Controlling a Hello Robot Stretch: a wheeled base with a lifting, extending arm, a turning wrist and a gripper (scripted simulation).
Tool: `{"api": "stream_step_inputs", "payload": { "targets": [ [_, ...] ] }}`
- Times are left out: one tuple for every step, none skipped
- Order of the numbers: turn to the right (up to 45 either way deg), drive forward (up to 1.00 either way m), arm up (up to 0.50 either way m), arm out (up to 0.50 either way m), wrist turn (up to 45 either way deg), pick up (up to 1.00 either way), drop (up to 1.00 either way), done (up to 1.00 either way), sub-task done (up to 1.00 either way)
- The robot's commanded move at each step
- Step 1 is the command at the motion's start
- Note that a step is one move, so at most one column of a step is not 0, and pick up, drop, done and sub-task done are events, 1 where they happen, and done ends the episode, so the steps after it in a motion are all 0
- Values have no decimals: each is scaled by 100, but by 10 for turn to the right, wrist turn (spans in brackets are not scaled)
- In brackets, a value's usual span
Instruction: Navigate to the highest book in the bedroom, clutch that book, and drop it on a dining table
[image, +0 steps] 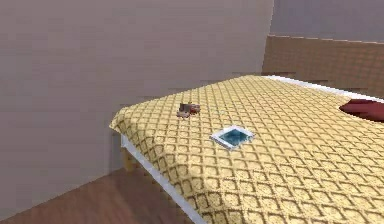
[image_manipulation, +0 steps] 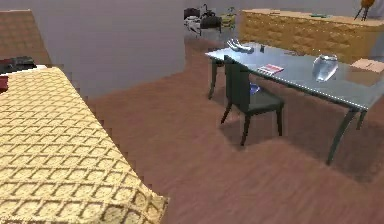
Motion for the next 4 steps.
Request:
{"api": "stream_step_inputs", "payload": {
  "targets": [
    [-360,0,0,0,0,0,0,0,0],
    [0,60,0,0,0,0,0,0,0],
    [-450,0,0,0,0,0,0,0,0],
    [-450,0,0,0,0,0,0,0,0]
  ]
}}
